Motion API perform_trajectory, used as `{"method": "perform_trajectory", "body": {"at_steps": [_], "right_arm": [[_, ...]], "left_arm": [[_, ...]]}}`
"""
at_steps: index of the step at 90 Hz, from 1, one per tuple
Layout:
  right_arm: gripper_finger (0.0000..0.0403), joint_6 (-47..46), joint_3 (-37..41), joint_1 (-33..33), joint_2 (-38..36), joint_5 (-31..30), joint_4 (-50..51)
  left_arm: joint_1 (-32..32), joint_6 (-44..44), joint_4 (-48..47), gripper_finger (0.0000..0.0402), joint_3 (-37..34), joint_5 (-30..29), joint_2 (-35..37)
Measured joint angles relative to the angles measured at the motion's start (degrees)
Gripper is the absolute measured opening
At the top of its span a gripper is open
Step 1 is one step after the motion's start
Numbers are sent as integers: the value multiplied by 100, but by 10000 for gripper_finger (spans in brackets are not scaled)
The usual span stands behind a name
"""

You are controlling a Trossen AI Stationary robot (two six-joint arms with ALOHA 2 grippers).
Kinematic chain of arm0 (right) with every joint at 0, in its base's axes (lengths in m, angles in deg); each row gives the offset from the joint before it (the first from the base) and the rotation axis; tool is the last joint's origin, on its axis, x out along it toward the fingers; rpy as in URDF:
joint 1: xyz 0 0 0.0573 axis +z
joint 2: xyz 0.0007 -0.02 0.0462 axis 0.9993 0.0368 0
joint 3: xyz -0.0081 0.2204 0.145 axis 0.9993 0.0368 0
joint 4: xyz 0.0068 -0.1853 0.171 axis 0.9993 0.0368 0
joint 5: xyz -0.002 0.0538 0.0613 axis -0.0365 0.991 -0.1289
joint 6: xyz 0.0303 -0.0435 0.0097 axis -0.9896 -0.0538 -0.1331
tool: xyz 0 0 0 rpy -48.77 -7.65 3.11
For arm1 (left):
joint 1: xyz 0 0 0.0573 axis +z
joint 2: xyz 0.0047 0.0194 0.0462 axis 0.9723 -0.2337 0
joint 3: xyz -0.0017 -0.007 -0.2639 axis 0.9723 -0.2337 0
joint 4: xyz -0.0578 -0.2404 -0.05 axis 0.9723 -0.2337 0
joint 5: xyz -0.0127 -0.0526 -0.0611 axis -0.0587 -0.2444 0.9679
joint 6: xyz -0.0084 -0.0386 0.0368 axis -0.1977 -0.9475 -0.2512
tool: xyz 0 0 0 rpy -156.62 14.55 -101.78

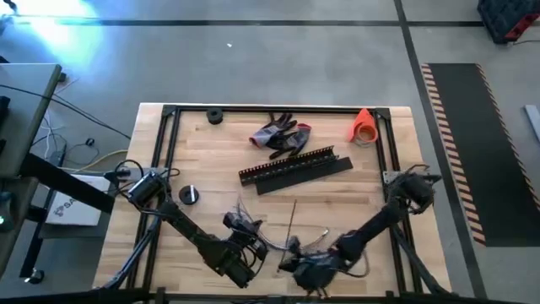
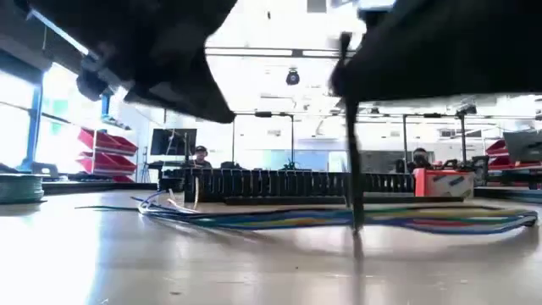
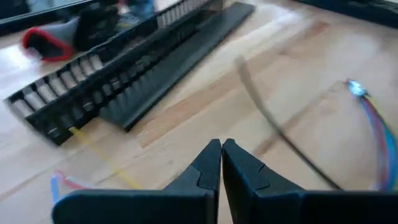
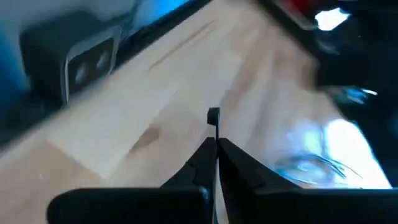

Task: Ziptie cables
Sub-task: Wrap the cables using a black zip tie

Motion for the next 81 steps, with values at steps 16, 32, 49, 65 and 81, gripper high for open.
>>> {"method": "perform_trajectory", "body": {"at_steps": [16,32,49,65,81], "right_arm": [[0,-1557,1112,380,-863,-716,-904],[0,-2244,1934,535,-1253,-814,-1619],[0,-2384,2020,559,-1273,-818,-1744],[0,-2160,1842,572,-1266,-816,-1743],[0,-2062,1784,572,-1266,-837,-1700]], "left_arm": [[86,1936,1638,0,98,69,0],[445,2122,2408,1,107,519,-81],[813,1074,1799,30,19,1477,-103],[734,-386,761,89,-66,1560,-102],[592,-887,1477,140,-604,1431,-103]]}}
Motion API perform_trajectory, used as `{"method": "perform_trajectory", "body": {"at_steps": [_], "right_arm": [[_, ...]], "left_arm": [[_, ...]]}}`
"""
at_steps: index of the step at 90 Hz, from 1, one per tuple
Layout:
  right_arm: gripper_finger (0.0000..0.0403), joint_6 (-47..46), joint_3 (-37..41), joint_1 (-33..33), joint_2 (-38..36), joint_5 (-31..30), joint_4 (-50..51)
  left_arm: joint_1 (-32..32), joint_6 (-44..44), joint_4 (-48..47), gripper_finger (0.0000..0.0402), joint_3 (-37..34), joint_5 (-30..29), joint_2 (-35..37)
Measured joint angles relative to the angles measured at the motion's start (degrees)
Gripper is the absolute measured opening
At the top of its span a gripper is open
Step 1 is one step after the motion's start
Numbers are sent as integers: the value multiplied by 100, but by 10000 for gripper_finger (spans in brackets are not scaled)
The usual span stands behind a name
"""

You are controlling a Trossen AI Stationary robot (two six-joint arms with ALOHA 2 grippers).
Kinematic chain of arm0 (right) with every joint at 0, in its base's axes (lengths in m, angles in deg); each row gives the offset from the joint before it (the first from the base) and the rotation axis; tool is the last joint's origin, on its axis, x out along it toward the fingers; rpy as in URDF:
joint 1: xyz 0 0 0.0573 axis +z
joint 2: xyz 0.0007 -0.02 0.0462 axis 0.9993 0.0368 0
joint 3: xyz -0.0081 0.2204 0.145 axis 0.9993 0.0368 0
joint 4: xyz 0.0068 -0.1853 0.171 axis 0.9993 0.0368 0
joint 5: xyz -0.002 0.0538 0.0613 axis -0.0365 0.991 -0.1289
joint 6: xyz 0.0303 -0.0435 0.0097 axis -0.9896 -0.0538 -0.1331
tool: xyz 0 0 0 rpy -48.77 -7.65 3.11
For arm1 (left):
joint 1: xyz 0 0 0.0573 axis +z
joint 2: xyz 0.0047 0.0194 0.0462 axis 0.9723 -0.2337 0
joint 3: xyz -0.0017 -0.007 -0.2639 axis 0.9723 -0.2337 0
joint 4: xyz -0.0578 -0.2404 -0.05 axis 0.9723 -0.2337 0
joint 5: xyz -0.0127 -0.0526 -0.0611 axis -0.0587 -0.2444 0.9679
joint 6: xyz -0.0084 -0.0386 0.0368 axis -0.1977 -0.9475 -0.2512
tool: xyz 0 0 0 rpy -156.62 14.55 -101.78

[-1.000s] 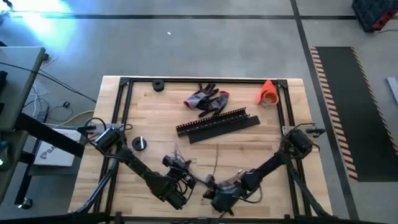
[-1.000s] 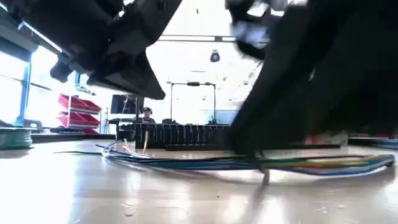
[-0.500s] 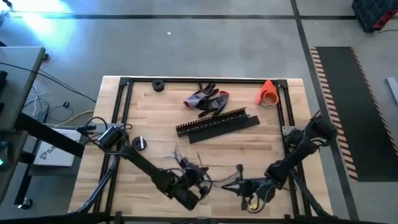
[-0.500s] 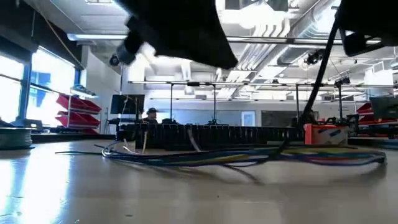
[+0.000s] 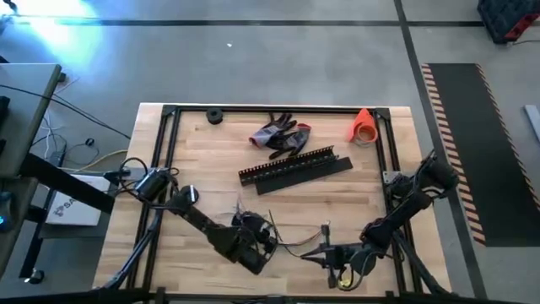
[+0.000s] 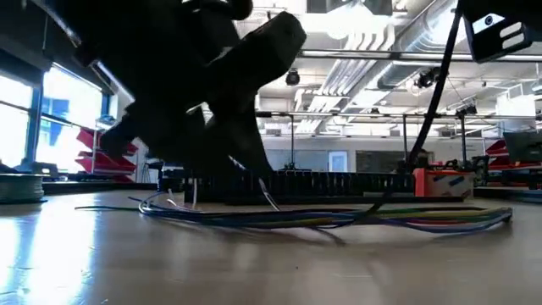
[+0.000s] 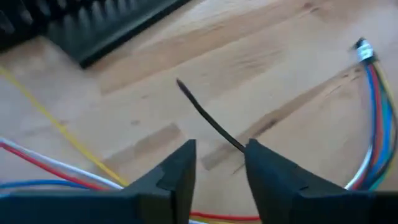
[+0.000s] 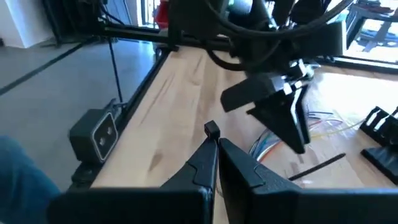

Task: Ziptie cables
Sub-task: Wrap the cables using a black zip tie

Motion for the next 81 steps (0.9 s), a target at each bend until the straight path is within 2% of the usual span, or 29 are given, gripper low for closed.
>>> {"method": "perform_trajectory", "body": {"at_steps": [7,21,34,47,63,81], "right_arm": [[0,7,0,-2,0,5,21],[0,11,2,-2,0,8,48],[0,13,2,0,0,16,83],[0,-21,2,-17,0,17,127],[0,-303,2,-79,0,24,271],[0,-471,2,-172,0,227,308]], "left_arm": [[4,69,751,156,-391,-74,-4],[46,785,2783,173,-1137,-284,-4],[150,1277,4044,177,-1611,-452,17],[212,1635,4259,177,-1663,-428,17],[11,3131,4179,171,-1424,-379,196],[-309,4308,3998,156,-1184,-405,442]]}}
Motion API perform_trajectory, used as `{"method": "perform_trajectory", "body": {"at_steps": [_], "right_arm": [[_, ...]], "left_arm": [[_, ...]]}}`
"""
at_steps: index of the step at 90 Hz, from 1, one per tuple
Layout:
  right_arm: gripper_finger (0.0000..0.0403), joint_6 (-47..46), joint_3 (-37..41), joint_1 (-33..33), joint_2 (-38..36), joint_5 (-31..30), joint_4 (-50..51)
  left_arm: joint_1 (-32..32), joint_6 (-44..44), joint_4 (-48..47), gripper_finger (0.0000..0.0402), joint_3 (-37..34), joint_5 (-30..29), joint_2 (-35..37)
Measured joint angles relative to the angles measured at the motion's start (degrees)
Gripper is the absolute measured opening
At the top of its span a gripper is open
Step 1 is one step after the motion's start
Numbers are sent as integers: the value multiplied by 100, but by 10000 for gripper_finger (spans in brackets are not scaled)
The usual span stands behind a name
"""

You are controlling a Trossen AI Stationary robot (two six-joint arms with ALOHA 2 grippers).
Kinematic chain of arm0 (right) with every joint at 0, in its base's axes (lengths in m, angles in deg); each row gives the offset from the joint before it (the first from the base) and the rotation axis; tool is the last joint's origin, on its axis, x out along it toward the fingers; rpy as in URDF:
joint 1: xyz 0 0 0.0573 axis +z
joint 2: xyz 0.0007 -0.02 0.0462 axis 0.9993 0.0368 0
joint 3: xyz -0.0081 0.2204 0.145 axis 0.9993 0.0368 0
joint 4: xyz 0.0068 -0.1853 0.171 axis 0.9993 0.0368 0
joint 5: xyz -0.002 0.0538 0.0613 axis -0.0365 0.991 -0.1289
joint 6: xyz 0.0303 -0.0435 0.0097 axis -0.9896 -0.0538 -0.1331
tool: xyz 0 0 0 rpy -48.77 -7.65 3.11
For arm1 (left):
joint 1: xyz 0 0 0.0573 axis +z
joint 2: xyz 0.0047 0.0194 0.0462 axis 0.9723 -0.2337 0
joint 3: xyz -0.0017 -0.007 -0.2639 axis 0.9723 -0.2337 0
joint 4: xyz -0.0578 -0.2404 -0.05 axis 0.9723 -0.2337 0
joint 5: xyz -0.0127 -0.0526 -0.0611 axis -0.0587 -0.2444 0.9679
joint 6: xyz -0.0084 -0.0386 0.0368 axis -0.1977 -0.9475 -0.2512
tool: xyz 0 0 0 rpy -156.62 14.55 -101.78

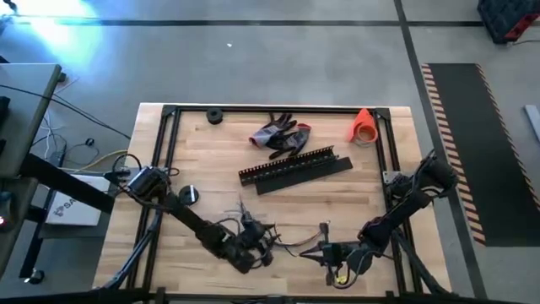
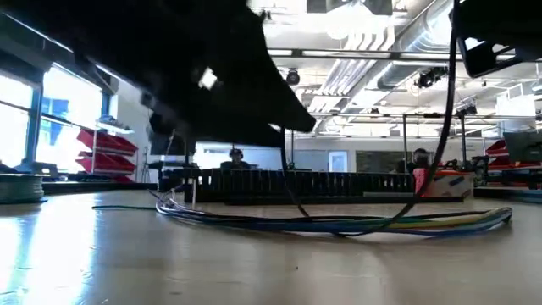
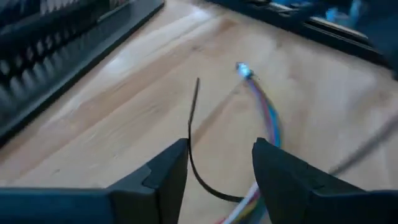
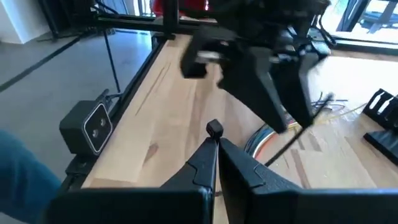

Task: Ziptie cables
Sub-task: Wrap the cables using a black zip tie

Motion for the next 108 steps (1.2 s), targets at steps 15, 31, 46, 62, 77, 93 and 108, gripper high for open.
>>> {"method": "perform_trajectory", "body": {"at_steps": [15,31,46,62,77,93,108], "right_arm": [[0,-38,0,-39,0,13,-2],[0,-169,0,-88,0,4,-4],[0,-199,0,-108,0,6,-3],[0,-390,0,-106,0,6,82],[0,-418,0,-77,0,34,131],[0,-414,0,-22,0,42,167],[0,-418,0,-25,0,47,166]], "left_arm": [[-66,484,676,155,290,413,-301],[3,884,1228,155,515,437,-669],[-15,820,768,155,500,-399,-672],[119,563,221,155,511,-512,-427],[262,439,-406,163,509,87,-59],[260,1259,-360,160,512,902,335],[118,1772,-365,149,515,1053,494]]}}
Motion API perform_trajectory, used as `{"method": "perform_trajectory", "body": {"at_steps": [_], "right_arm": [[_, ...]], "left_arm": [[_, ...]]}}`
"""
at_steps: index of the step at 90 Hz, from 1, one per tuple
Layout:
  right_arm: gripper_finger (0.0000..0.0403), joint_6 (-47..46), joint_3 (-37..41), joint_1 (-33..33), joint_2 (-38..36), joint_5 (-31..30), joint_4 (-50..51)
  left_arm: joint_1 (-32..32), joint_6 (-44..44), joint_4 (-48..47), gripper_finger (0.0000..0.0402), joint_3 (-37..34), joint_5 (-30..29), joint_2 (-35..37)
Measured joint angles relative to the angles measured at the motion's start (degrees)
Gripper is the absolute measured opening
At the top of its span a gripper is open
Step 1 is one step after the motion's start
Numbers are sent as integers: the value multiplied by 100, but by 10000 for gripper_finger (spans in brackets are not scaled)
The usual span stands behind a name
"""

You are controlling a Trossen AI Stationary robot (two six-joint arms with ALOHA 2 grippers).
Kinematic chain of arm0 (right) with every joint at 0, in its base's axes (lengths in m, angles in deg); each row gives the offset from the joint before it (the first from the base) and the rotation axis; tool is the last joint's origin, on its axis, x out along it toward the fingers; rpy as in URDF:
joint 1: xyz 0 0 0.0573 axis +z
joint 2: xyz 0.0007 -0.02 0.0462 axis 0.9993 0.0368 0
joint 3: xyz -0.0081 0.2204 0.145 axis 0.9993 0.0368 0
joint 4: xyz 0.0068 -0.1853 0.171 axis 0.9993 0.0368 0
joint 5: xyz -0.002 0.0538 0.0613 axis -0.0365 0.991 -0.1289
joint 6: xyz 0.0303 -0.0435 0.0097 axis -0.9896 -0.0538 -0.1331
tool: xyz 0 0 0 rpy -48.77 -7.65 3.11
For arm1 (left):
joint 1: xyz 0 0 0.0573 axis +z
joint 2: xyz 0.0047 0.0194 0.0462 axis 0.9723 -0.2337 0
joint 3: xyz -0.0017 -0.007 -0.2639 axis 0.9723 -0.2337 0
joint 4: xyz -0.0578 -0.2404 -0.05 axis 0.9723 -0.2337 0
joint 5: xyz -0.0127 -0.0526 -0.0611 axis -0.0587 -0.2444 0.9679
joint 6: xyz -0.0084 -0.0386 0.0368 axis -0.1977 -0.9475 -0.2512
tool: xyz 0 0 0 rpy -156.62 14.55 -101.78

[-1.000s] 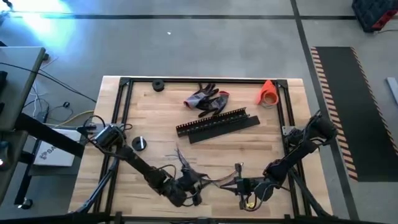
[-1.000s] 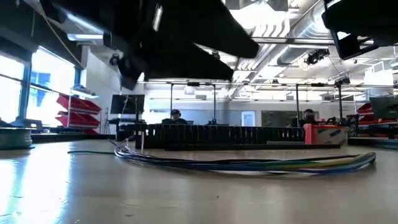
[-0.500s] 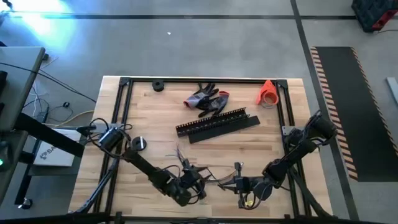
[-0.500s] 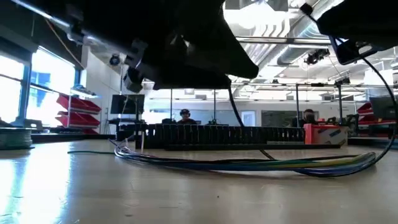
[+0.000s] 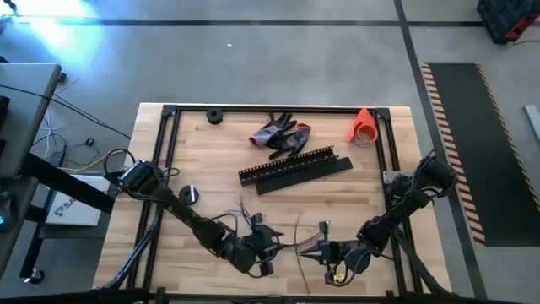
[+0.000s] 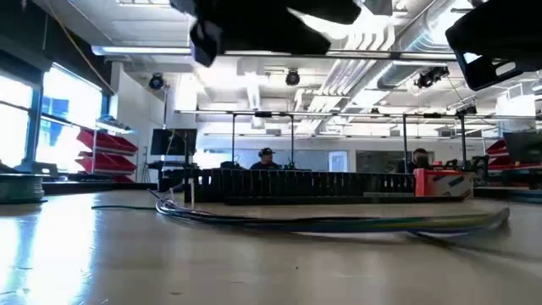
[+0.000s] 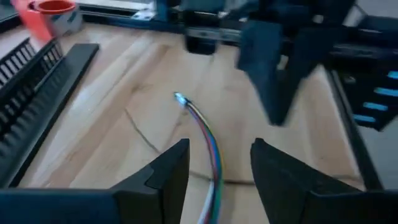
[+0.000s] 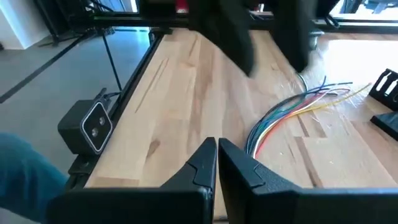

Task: Ziptie cables
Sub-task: Wrap the cables using a black zip tie

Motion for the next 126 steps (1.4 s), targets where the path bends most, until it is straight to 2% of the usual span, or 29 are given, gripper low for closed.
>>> {"method": "perform_trajectory", "body": {"at_steps": [26,31,40,47,54,61,71,85,99,126], "right_arm": [[0,108,0,2,0,69,178],[0,321,-1,-1,0,474,177],[2,925,-229,-69,0,1718,497],[17,1334,-761,-140,16,2502,1540],[45,2036,-1395,-166,214,2827,2686],[83,2902,-1975,-154,555,2883,3419],[136,3798,-2576,-65,1059,2798,3841],[183,4354,-2876,52,1516,2304,4023],[186,4368,-2873,27,1537,2307,3881],[170,4367,-2852,-287,1698,3130,3826]], "left_arm": [[-76,-113,129,175,-2,1260,-307],[-115,-145,147,176,-2,1294,-327],[-175,-430,58,174,-2,980,-330],[-185,-496,36,170,-2,649,-332],[-204,-606,43,165,-2,433,-332],[-204,-748,19,162,-2,413,-334],[-205,-897,22,159,-2,415,-334],[-232,-1003,-8,159,-2,421,-334],[-243,-999,-11,158,-2,415,-334],[-229,-1001,-14,158,-2,369,-337]]}}
